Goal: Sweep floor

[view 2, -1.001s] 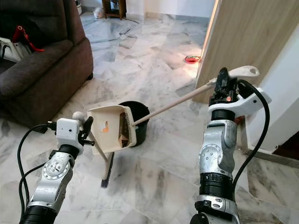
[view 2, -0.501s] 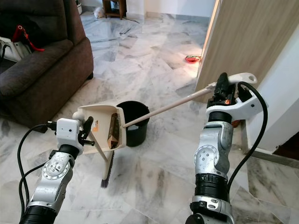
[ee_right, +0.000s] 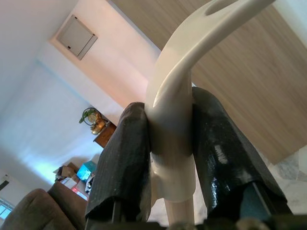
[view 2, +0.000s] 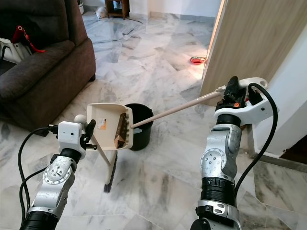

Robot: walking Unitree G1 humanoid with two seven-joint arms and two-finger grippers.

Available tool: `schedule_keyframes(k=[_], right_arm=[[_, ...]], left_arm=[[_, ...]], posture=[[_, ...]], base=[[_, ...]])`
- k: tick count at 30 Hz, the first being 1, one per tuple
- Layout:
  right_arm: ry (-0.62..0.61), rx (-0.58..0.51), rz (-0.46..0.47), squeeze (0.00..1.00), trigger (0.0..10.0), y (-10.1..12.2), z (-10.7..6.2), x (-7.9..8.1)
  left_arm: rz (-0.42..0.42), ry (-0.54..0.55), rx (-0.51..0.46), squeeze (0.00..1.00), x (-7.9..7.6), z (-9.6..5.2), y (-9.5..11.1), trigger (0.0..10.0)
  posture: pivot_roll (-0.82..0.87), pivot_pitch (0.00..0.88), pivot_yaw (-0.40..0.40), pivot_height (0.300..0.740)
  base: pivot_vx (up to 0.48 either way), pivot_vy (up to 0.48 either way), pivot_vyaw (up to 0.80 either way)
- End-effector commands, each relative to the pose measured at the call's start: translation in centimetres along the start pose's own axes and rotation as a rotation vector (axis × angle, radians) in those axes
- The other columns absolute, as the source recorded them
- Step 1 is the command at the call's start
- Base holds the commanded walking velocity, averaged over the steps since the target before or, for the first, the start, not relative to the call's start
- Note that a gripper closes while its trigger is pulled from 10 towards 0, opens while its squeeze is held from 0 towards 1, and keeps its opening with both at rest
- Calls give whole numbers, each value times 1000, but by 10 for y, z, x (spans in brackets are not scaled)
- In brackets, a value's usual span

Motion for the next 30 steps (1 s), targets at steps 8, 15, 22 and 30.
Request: schedule_keyframes(k=[8,15,22,30], right_arm=[[21,-36,34,0,10000,9,5,11],[21,-31,31,0,10000,9,5,10],[29,-21,16,0,10000,6,5,11],[42,-14,9,0,10000,5,5,14]], left_arm=[[22,-2,-51,0,2,2,13,10000],[22,0,-51,0,2,1,13,10000],[23,2,-52,0,2,1,13,10000],[25,2,-52,0,3,1,14,10000]], posture=[[84,65,19,740],[84,67,18,740],[85,71,18,740],[87,71,18,740]], base=[[189,0,0],[260,0,0],[281,0,0],[282,0,174]])
Point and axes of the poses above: a point about 5 cm out from each wrist's last joint towards the gripper, its own z axis pointing out of the wrist towards the gripper, its own y axis along the axis of the wrist's last joint, x = y × z, the point moved 6 cm from there along z, pointing out of the wrist towards the gripper, and after that the axes turned 7 degrees about -z, right-handed, at the moved point
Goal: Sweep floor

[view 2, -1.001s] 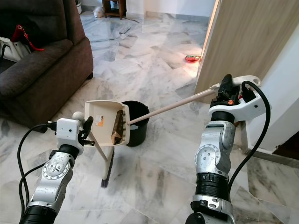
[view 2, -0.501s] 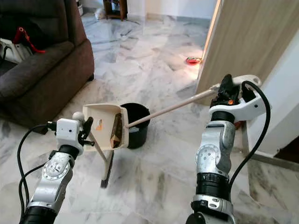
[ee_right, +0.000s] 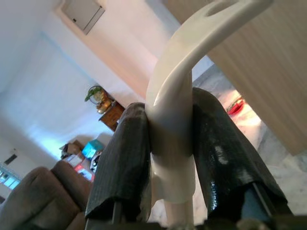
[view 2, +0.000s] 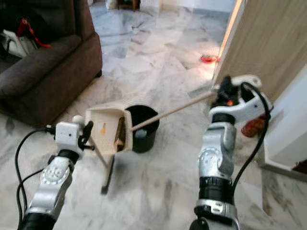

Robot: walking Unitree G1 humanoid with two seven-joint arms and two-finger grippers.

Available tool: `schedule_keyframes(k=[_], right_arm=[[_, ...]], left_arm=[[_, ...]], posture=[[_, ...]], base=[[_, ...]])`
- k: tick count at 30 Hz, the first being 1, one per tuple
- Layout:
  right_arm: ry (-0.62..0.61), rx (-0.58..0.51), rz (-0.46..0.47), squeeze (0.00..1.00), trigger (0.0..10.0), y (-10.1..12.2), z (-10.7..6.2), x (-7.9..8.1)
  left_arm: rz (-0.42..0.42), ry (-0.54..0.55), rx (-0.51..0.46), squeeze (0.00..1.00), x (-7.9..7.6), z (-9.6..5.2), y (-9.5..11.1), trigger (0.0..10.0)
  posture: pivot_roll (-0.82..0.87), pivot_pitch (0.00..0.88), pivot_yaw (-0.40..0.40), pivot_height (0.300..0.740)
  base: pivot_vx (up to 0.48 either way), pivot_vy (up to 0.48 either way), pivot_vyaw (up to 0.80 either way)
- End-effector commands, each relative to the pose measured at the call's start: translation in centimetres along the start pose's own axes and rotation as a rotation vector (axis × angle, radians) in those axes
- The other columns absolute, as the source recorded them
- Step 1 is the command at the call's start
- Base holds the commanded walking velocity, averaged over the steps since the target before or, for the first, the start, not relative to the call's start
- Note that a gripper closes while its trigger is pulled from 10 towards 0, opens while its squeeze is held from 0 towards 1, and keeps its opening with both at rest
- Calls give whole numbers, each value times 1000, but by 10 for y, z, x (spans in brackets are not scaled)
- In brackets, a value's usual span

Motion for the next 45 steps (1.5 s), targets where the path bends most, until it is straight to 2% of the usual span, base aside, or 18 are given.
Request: schedule_keyframes(k=[1,37,45], right_arm=[[20,-36,39,0,10000,9,3,9],[40,-18,42,0,10000,5,2,13],[47,-10,45,0,10000,3,2,15]], left_arm=[[13,-2,-52,0,1,1,13,10000],[14,-3,-55,0,2,1,14,10000],[14,-5,-56,0,1,1,14,10000]], posture=[[87,71,18,740],[89,71,19,740],[91,68,18,740]], base=[[281,0,544],[281,0,31],[283,0,459]])
Point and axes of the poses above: a point about 5 cm out from each wrist's last joint towards the gripper, its own z axis pointing out of the wrist towards the gripper, its own y axis along the axis of the wrist's last joint, x = y × z, the point moved 6 cm from there along z, pointing out of the wrist towards the gripper, and after that the axes turned 7 degrees about -z, right-handed, at the moved point
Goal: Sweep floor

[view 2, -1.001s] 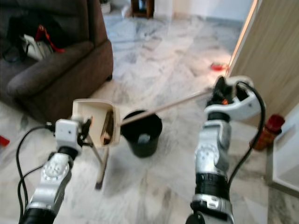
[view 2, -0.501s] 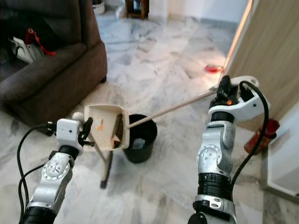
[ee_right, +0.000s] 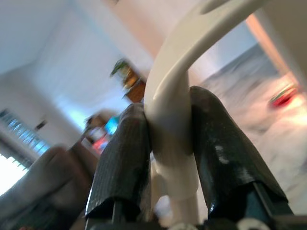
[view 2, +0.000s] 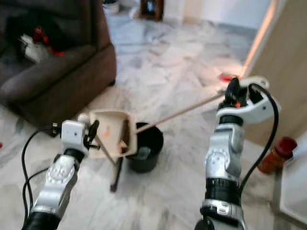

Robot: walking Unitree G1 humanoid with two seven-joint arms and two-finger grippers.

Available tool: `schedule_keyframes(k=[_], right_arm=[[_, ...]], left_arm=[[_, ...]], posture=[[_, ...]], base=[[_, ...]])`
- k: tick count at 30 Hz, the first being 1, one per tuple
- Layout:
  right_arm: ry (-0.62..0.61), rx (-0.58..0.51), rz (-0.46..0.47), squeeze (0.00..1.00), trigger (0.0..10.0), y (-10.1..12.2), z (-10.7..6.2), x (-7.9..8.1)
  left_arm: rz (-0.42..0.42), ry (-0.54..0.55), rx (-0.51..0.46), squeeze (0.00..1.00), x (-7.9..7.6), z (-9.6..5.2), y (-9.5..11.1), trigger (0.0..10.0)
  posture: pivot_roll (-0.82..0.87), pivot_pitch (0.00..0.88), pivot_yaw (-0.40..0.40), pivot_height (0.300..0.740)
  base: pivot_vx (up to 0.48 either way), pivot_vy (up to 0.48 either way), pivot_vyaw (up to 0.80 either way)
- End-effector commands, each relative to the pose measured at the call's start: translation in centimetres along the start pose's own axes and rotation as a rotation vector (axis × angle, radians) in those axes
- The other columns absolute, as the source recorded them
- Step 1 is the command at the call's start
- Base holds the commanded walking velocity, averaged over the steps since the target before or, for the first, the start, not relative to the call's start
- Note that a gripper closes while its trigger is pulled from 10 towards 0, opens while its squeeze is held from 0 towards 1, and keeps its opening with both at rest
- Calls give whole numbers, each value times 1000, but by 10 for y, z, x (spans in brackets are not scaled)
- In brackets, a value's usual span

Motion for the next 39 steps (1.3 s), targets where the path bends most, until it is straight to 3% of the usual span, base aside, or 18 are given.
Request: schedule_keyframes(k=[1,39], right_arm=[[28,-41,57,0,10000,10,3,10],[50,-34,74,0,10000,10,3,15]], left_arm=[[31,11,-64,0,5,4,18,10000],[28,14,-66,0,6,4,18,10000]], posture=[[90,68,19,740],[90,75,16,740]], base=[[277,0,0],[282,0,0]])
Point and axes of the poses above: a point about 5 cm out from each wrist's last joint towards the gripper, its own z axis pointing out of the wrist towards the gripper, its own y axis along the axis of the wrist's last joint, x = y × z, the point moved 6 cm from there along z, pointing out of the wrist towards the gripper, and after that the axes turned 7 degrees about -z, right-handed, at the moved point
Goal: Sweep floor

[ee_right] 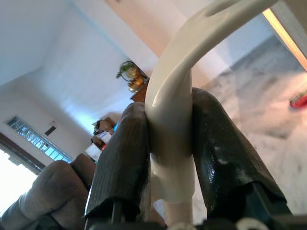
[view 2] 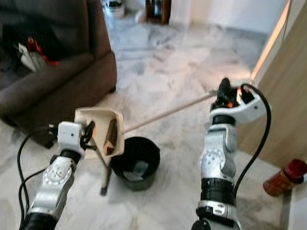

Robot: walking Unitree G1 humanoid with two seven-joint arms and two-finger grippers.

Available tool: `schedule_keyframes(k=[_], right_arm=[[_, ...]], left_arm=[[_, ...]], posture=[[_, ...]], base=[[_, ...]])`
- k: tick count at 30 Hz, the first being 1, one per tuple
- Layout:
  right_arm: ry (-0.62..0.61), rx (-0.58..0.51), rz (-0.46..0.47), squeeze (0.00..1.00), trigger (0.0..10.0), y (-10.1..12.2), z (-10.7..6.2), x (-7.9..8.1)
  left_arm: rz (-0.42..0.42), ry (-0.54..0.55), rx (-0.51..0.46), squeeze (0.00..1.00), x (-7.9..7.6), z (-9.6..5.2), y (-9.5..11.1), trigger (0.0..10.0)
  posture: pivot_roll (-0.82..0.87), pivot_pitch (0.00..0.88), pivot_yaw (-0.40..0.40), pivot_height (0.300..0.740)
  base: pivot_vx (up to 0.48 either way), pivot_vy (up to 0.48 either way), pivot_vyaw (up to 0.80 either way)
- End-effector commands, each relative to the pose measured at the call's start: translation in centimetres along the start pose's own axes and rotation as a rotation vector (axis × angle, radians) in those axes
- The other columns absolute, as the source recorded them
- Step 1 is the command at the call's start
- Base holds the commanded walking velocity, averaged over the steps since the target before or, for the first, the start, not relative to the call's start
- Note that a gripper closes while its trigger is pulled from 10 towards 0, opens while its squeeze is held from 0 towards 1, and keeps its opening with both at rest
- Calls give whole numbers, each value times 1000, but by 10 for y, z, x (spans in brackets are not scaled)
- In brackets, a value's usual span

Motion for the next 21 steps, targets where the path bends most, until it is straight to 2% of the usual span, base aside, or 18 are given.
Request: schedule_keyframes(k=[1,14,21], right_arm=[[41,-41,36,0,10000,9,3,16],[46,-35,38,0,10000,8,4,17],[48,-58,-2,0,10000,12,4,19]], left_arm=[[13,12,-65,0,5,3,17,10000],[12,14,-68,0,6,3,18,10000],[-8,-17,-72,0,1,2,18,10000]], posture=[[91,74,16,740],[92,76,16,740],[90,74,18,740]], base=[[285,0,0],[278,0,0],[0,0,0]])
Point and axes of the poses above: a point about 5 cm out from each wrist's last joint towards the gripper, its own z axis pointing out of the wrist towards the gripper, its own y axis along the axis of the wrist's last joint, x = y × z, the point moved 6 cm from there along z, pointing out of the wrist towards the gripper, and after that the axes turned 7 degrees about -z, right-handed, at the moved point
